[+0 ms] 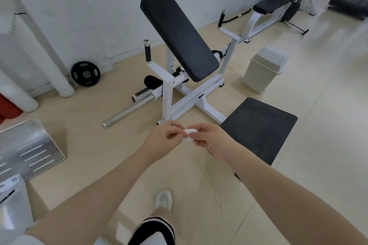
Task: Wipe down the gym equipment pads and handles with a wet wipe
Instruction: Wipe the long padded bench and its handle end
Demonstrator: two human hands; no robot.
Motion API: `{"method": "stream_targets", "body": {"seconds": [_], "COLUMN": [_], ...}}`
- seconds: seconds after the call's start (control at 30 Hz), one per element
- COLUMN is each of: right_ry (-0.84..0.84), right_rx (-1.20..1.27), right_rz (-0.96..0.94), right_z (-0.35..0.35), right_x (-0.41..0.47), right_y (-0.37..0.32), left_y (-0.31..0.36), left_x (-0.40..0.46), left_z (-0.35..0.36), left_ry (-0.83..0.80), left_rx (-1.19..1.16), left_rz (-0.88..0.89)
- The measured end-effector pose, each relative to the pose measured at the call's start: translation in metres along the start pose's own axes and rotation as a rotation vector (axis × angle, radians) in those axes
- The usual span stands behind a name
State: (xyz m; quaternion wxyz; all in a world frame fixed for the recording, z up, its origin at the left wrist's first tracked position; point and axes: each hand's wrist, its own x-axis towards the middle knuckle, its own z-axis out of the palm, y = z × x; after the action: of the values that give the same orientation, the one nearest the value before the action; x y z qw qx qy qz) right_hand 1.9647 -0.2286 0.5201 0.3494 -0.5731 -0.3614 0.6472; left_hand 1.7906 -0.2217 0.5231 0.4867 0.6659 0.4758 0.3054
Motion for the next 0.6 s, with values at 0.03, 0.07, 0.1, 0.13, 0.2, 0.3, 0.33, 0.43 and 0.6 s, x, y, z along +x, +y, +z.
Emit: {"method": "stream_targets", "body": {"seconds": [0.03, 0.07, 0.1, 0.13, 0.2, 0.3, 0.33, 0.43, 0.6], "right_ry": [0.025, 0.057, 0.095, 0.129, 0.159, 0.214, 0.239, 0.273, 0.212], "right_rx": [-0.033, -0.054, -0.067, -0.071, -0.039, 0.003, 0.006, 0.094, 0.252], "right_rz": [-0.002, -0.007, -0.012, -0.017, -0.031, -0.104, -0.138, -0.200, -0.198], "right_z": [-0.005, -0.011, -0.020, -0.029, -0.047, -0.066, -0.070, -0.083, -0.126], "right_x": [0.019, 0.038, 0.059, 0.080, 0.121, 0.174, 0.191, 0.238, 0.297], "right_y": [-0.007, -0.015, -0.023, -0.033, -0.060, -0.108, -0.124, -0.163, -0.203], "left_y": [-0.004, -0.007, -0.011, -0.014, -0.017, -0.011, -0.005, 0.011, 0.024], "left_x": [0.022, 0.045, 0.069, 0.095, 0.149, 0.231, 0.256, 0.324, 0.415], "left_z": [-0.004, -0.008, -0.013, -0.018, -0.028, -0.040, -0.043, -0.044, -0.034], "left_ry": [0.003, 0.011, 0.023, 0.031, 0.006, -0.047, -0.055, -0.099, -0.073], "left_rx": [-0.011, -0.024, -0.039, -0.054, -0.080, -0.029, -0.014, 0.043, 0.025], "left_rz": [-0.003, -0.011, -0.029, -0.059, -0.115, -0.082, -0.049, 0.067, 0.073]}}
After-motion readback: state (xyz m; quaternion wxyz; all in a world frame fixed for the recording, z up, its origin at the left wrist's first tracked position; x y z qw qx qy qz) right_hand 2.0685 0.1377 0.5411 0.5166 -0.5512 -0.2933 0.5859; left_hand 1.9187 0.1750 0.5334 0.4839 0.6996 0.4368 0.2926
